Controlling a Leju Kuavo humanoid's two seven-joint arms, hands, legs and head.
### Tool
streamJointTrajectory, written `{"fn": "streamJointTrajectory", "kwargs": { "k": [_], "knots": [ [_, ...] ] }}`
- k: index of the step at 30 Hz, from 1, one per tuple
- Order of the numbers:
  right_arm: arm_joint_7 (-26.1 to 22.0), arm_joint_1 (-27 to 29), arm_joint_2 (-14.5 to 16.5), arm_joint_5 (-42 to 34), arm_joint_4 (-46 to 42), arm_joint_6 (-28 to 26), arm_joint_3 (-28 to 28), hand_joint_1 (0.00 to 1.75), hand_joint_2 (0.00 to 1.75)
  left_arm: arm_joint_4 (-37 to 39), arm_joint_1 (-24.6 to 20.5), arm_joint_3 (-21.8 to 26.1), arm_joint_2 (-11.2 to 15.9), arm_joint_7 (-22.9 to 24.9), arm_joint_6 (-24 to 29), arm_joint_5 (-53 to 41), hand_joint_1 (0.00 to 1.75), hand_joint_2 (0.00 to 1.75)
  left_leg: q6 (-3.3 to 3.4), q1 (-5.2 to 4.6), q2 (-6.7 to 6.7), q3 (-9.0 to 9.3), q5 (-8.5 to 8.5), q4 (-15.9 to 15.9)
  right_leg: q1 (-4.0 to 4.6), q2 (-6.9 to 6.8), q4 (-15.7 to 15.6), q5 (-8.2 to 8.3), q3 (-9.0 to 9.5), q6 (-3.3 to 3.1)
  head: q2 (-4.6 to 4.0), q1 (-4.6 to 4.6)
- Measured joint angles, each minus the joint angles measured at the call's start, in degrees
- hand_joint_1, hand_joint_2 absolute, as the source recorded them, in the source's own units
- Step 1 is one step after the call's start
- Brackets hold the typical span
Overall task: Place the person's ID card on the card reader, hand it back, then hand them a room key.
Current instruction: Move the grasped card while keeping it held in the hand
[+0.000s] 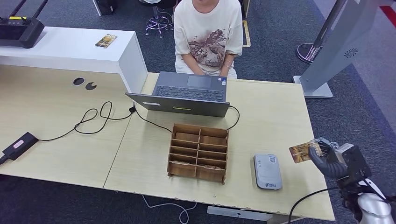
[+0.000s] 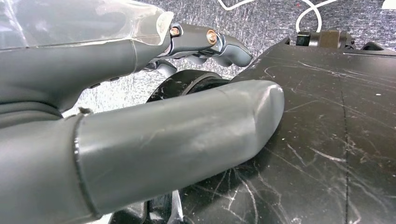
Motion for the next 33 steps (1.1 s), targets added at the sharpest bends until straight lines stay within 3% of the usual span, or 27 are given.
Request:
{"fn": "streamJointTrajectory", "kwargs": {
  "k": [21, 33],
  "knots": [
    [3.3, 3.6, 1.7, 6.2, -5.2, -3.1, 3.1, 1.75, 1.75, 0.0, 0.0, -0.5, 0.0, 0.1, -0.2, 0.0, 0.0, 0.0, 0.0, 0.0, 0.03, 0.01, 0.0, 0.0, 0.0, 0.02, 0.0, 0.0, 0.0, 0.0, 0.0, 0.0],
    [4.2, 1.4, 3.9, 8.5, -5.2, -5.3, 6.4, 1.75, 1.75, 0.0, -0.2, -1.4, 0.1, 0.0, -2.0, 0.0, 0.0, 0.0, 0.0, -0.01, 0.03, 0.01, 0.01, 0.0, -0.01, 0.02, 0.0, 0.01, 0.01, 0.0, 0.0, 0.0]
  ]
}}
